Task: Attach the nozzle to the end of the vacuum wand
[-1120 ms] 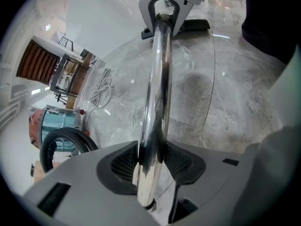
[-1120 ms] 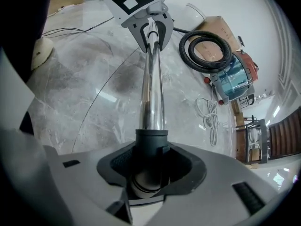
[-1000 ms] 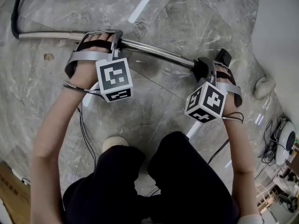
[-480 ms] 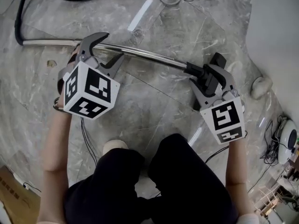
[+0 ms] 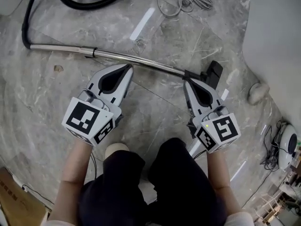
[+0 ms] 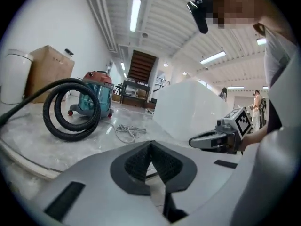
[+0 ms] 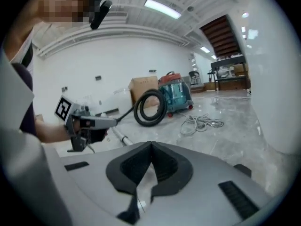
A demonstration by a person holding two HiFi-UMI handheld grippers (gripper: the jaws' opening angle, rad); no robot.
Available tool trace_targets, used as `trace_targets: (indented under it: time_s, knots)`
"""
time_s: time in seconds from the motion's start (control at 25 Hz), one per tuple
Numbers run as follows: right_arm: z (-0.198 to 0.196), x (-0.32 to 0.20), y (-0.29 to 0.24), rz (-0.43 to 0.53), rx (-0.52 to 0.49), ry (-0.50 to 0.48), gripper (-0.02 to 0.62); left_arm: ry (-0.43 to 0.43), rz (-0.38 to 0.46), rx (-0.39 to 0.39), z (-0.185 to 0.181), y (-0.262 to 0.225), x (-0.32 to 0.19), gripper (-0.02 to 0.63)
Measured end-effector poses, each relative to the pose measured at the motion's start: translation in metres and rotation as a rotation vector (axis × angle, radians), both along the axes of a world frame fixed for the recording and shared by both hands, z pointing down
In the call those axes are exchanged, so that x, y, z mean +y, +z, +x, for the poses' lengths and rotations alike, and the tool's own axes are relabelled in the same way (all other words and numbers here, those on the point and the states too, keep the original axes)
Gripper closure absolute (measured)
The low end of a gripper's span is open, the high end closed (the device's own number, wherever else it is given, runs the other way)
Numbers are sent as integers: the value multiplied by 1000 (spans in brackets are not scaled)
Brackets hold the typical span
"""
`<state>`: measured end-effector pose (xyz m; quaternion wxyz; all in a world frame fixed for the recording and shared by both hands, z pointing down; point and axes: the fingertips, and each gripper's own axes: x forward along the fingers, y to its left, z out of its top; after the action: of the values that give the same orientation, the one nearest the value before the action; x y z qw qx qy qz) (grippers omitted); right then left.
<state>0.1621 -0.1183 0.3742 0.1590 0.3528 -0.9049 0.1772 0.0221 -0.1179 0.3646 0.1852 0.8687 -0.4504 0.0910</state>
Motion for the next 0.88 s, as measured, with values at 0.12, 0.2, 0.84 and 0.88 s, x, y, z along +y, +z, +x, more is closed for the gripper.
trace_targets:
  time_s: [0.12, 0.2, 0.84, 0.88]
  knots:
    - [-13, -5, -44, 53, -82, 45, 580, -24, 31, 16, -3, -40, -2, 597]
    - [-15, 0, -81, 69, -64, 73, 580, -37, 32, -17, -5, -78, 5, 597]
    - [-13, 64, -456, -2, -257, 234, 580, -74, 19, 0, 20, -444, 82, 597]
    - [-10, 65, -478, -11, -280, 243, 580, -83, 27, 1, 19, -465, 84, 597]
